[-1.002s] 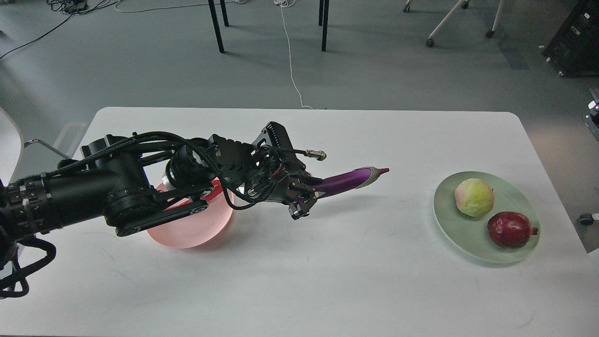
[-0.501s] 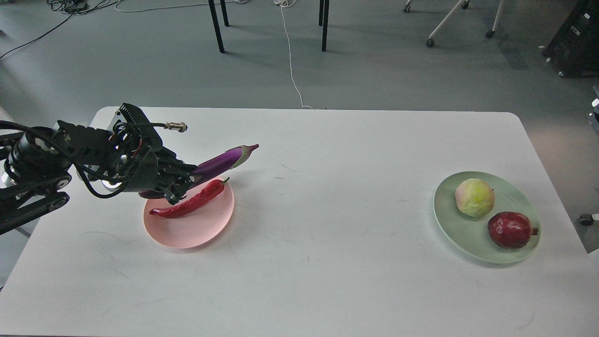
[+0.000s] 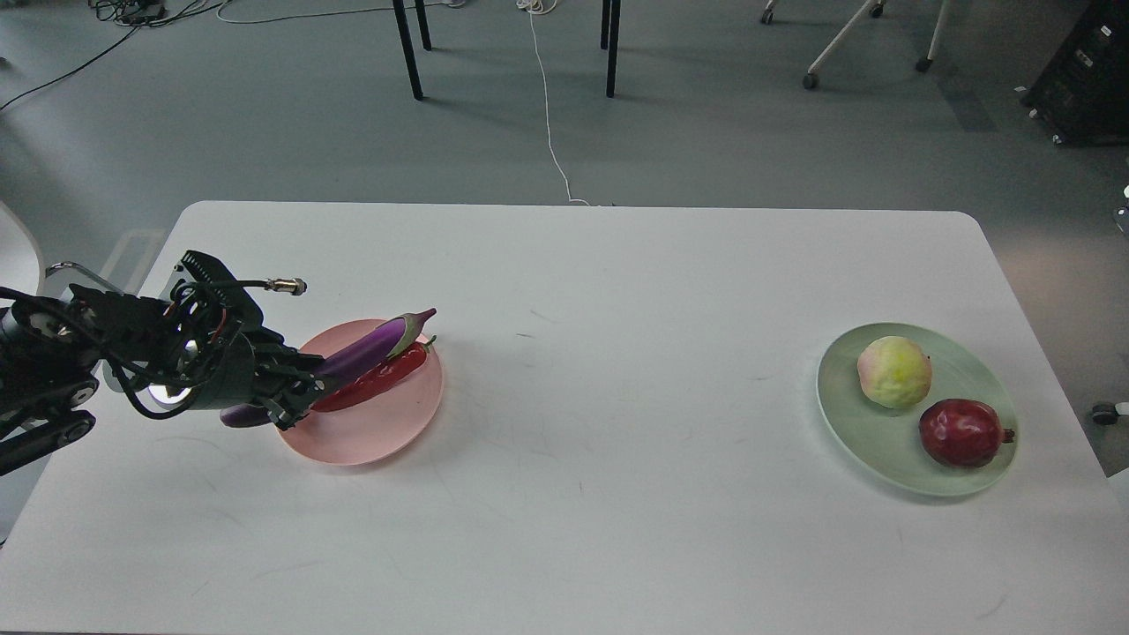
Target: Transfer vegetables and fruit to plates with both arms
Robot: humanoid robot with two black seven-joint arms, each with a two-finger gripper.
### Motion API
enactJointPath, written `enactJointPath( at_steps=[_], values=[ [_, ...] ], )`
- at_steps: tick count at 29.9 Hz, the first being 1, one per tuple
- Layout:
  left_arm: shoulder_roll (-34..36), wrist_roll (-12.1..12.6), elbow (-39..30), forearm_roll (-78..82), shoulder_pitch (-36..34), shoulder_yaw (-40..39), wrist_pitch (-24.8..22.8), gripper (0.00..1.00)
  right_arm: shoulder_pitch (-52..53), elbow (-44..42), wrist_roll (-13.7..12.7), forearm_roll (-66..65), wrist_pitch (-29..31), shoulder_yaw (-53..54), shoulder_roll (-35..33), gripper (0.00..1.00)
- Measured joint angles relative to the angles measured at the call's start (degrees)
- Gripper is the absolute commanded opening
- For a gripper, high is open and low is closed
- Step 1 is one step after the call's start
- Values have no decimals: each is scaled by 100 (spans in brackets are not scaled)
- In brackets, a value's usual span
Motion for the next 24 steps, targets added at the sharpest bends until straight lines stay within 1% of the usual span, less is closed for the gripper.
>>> enactJointPath(
  at_steps=[2,11,12,15,17,24],
  values=[
    [-2,0,17,-12,1,-7,2,76,0,0,0,0,0,0,0,98],
    [13,-37,25,-43,1,-77,7,81,-1,-8,0,0,0,-5,15,98],
    [16,-44,25,-47,-2,-83,7,83,-1,-8,0,0,0,-5,15,98],
    [30,-54,25,-211,-36,-193,9,92,-4,-9,0,0,0,-5,16,98],
    [38,-56,25,-581,-47,-466,9,97,-7,-13,0,0,0,-5,16,98],
    [81,-22,59,-2780,-65,-1762,-10,98,-3,-23,0,0,0,36,16,98]
  ],
)
